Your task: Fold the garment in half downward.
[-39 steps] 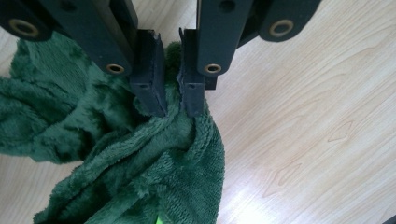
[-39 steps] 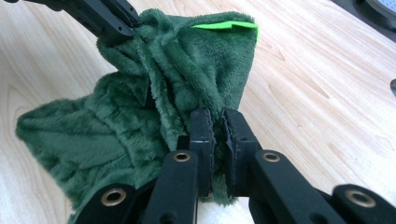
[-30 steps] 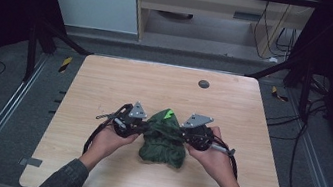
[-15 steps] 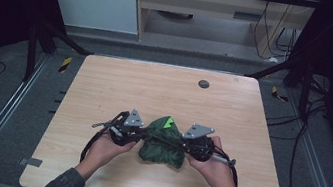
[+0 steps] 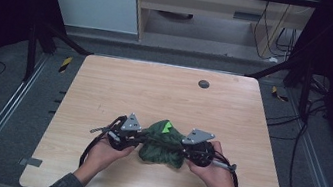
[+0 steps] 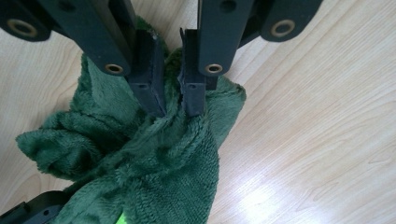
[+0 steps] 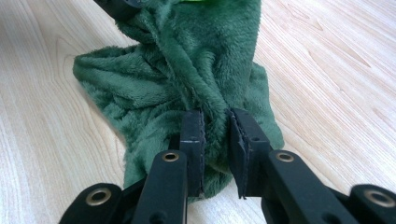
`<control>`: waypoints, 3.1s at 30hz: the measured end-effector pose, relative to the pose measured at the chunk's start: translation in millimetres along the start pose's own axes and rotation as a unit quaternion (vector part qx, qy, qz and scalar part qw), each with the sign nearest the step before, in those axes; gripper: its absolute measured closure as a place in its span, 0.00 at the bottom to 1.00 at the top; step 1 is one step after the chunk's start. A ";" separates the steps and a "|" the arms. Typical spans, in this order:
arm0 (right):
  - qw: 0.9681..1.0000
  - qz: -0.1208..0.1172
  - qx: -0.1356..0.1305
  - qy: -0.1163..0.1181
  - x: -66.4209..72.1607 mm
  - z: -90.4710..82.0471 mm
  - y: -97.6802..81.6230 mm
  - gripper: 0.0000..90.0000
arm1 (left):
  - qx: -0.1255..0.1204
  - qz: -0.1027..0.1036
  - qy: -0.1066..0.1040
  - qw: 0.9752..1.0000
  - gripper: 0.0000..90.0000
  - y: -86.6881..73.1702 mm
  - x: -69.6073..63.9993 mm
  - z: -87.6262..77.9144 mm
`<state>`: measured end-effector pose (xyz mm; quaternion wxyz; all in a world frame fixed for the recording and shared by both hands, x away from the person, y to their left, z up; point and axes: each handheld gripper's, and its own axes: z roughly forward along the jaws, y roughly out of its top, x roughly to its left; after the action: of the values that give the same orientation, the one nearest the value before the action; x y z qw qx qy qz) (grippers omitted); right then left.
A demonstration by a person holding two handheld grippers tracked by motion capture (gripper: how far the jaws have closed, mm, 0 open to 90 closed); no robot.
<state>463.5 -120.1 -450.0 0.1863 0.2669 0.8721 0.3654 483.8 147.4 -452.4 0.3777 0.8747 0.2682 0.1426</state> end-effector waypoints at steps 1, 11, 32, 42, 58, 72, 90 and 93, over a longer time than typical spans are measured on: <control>1.000 -0.002 0.000 0.000 -0.1 -0.2 -0.6 0.84 | 0.000 0.000 0.000 1.000 0.89 -0.2 -0.3 -0.1; 1.000 0.001 -0.004 -0.004 1.8 -1.3 -1.3 0.81 | -0.003 0.001 -0.003 1.000 0.88 -3.2 -4.4 0.6; 1.000 -0.007 -0.010 -0.001 9.0 0.7 6.3 0.76 | -0.012 -0.002 -0.006 1.000 0.89 -8.3 -8.8 -1.3; 1.000 -0.014 -0.007 0.006 17.6 1.1 1.0 0.81 | -0.010 -0.006 -0.009 1.000 0.88 -16.7 -10.9 0.3; 1.000 -0.014 -0.009 0.011 20.7 2.8 -4.5 0.93 | -0.010 -0.009 -0.008 1.000 0.86 -20.6 -13.6 4.8; 0.999 -0.027 -0.020 0.027 26.0 -4.1 -13.8 0.95 | -0.016 -0.011 -0.008 1.000 0.82 -23.6 -14.1 7.7; 1.000 -0.013 -0.010 0.027 22.4 0.5 -30.5 0.91 | -0.021 -0.015 0.020 0.999 0.76 -28.5 -10.8 7.8; 1.000 -0.009 -0.012 0.025 21.5 1.5 -29.5 0.91 | -0.023 -0.015 0.029 0.999 0.76 -28.7 -9.2 8.3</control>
<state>437.6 -123.8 -475.5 0.1705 0.2475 0.8745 0.3807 469.7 153.6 -479.7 0.3922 0.8570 0.2887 0.1685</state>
